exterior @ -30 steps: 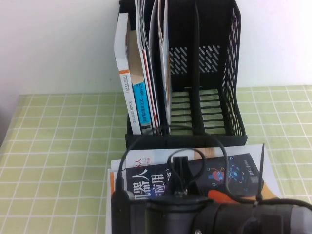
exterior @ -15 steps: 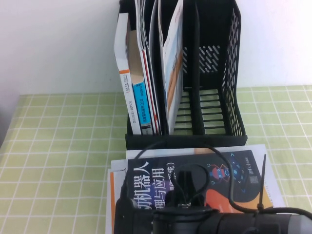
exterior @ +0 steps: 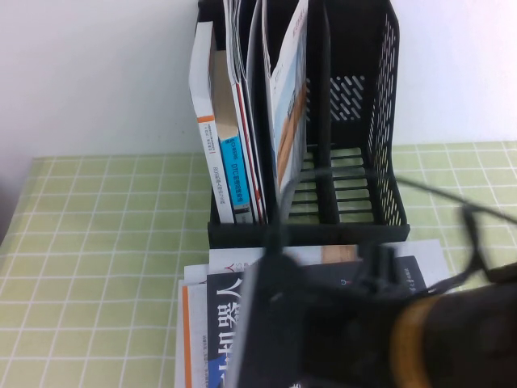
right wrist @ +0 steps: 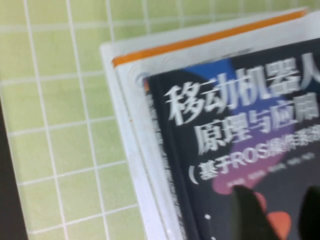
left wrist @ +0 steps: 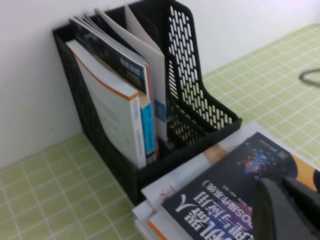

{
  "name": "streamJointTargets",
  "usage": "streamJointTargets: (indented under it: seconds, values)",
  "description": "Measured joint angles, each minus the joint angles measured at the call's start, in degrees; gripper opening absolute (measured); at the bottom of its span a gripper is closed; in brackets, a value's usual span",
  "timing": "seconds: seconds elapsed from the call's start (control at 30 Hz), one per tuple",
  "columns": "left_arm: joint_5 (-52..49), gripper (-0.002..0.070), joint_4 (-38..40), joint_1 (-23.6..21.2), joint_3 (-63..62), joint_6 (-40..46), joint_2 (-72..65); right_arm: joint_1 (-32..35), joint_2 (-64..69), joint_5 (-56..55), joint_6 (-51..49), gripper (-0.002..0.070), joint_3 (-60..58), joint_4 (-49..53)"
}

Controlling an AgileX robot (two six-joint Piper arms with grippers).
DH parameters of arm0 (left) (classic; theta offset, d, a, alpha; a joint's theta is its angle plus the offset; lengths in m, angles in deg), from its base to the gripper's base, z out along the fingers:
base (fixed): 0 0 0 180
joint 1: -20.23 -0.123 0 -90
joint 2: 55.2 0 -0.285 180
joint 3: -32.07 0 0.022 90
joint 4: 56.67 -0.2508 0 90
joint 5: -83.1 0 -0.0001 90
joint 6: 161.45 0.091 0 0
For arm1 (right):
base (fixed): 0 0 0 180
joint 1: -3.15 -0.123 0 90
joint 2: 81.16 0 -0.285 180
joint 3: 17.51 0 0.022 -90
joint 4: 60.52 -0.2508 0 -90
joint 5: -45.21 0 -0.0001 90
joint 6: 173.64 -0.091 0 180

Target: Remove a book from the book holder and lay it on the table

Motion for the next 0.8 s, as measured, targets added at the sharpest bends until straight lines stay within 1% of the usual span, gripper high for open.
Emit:
streamJointTargets:
  seconds: [0.03, 0.07, 0.1, 0.17, 0.33, 0.5, 0.6, 0.7, 0.8]
  values:
    - [1.47, -0.0003, 1.11, 0.0, 3.37, 0.0, 2.06, 0.0, -1.93, 0.16, -0.95, 0.0149, 0.0, 0.22]
    - [3.21, -0.0003, 2.25, 0.0, 6.88, 0.0, 4.23, 0.0, -3.76, 0.41, -2.12, 0.0098, 0.0, 0.61]
    - [4.73, -0.0003, 3.13, 0.0, 10.51, 0.0, 6.48, 0.0, -5.13, 0.54, -3.06, 0.0064, 0.0, 1.17]
    - [8.86, -0.0003, 5.57, 0.0, 17.9, 0.0, 11.11, 0.0, -8.35, 0.78, -5.22, 0.0029, -0.3, 2.56]
    - [17.47, -0.0003, 11.14, 0.0, 33.77, 1.51, 21.75, 0.0, -16.37, -0.72, -7.21, 0.0007, -4.95, 3.59]
    - [24.95, -0.0003, 12.91, 0.0, 46.51, 2.12, 28.7, 0.0, -27.77, -6.53, -10.39, 0.0004, -16.53, 4.8]
    - [29.3, -0.0003, 13.25, 0.0, 51.68, 2.44, 29.7, 0.0, -35.88, -11.68, -15.46, 0.0003, -24.98, 9.14]
    - [33.39, -0.0003, 13.25, 0.0, 55.4, 2.59, 29.74, 0.0, -44.36, -15.26, -26.0, 0.0003, -33.43, 17.65]
    - [35.32, -0.0003, 13.25, 0.0, 56.91, 2.59, 29.74, 0.0, -53.33, -15.88, -42.31, 0.0003, -39.48, 27.99]
